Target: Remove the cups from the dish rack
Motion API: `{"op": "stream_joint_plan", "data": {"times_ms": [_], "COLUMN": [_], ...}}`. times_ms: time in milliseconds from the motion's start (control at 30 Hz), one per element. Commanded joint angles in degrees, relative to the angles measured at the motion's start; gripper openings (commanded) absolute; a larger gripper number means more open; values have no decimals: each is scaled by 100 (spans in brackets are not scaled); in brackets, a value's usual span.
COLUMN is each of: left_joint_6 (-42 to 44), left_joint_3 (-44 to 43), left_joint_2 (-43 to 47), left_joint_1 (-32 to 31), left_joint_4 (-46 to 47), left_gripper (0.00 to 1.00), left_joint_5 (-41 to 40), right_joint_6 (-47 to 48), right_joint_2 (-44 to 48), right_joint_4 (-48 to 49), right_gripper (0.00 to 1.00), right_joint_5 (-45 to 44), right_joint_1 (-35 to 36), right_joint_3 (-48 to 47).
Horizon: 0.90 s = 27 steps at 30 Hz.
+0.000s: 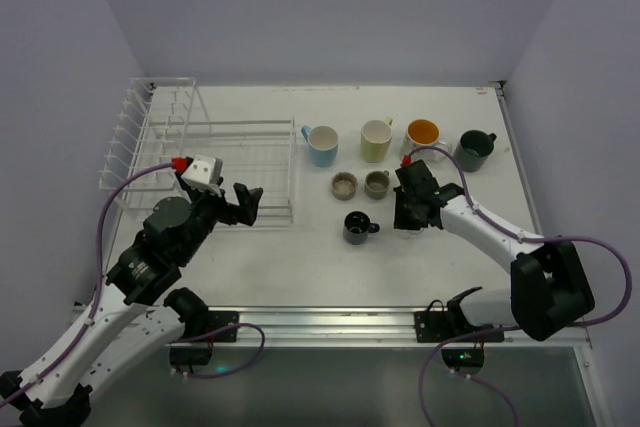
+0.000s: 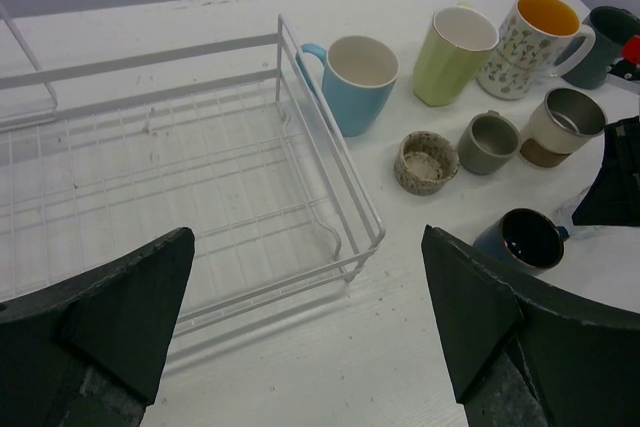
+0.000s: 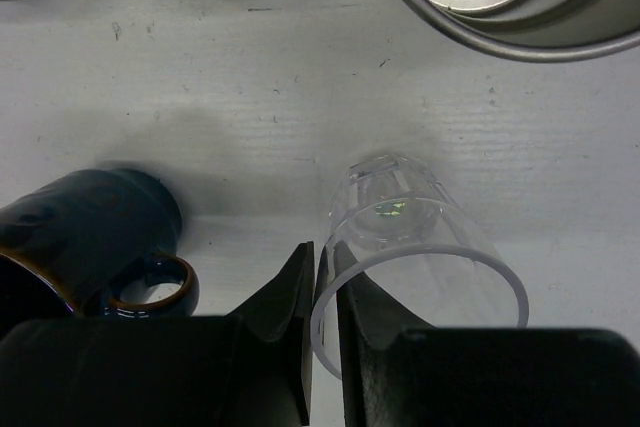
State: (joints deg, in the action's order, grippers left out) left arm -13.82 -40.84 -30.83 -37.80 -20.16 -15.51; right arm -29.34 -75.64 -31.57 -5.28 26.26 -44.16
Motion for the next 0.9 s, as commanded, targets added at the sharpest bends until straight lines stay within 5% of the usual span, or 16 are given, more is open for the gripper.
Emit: {"op": "stream_joint_plan", "data": {"times_ms": [0,100,233,500,567,667,700,867], "left_joint_6": [187,196,187,170,169,161,152,100], "left_joint_3": [41,41,41,41,41,24,15,-117], "left_joint_2": [-64,-55,-37,-28,-28,-20,-2,226], "left_joint_1": [10,18,54,115,106,115,115,115], "left_joint_4": [276,276,285,276,294,311,320,276], "left_gripper": [100,100,100,100,100,100,100,100], "left_joint_5": [101,92,92,65,-13,-250,-303,-392], "right_joint_6": [95,104,122,104,113,148,157,157], "right_joint_2": [-179,-206,-5,900,1400,2454,2788,4947], "right_joint_4": [257,318,301,274,292,599,704,943], "right_gripper": [0,11,41,55,60,82,99,99], "right_joint_5": [1,-17,-17,176,203,211,211,-243], "right_joint_1": [-16,-7,2,-7,2,37,37,37], "right_joint_3": [-207,-181,-207,-224,-207,-49,12,233]}}
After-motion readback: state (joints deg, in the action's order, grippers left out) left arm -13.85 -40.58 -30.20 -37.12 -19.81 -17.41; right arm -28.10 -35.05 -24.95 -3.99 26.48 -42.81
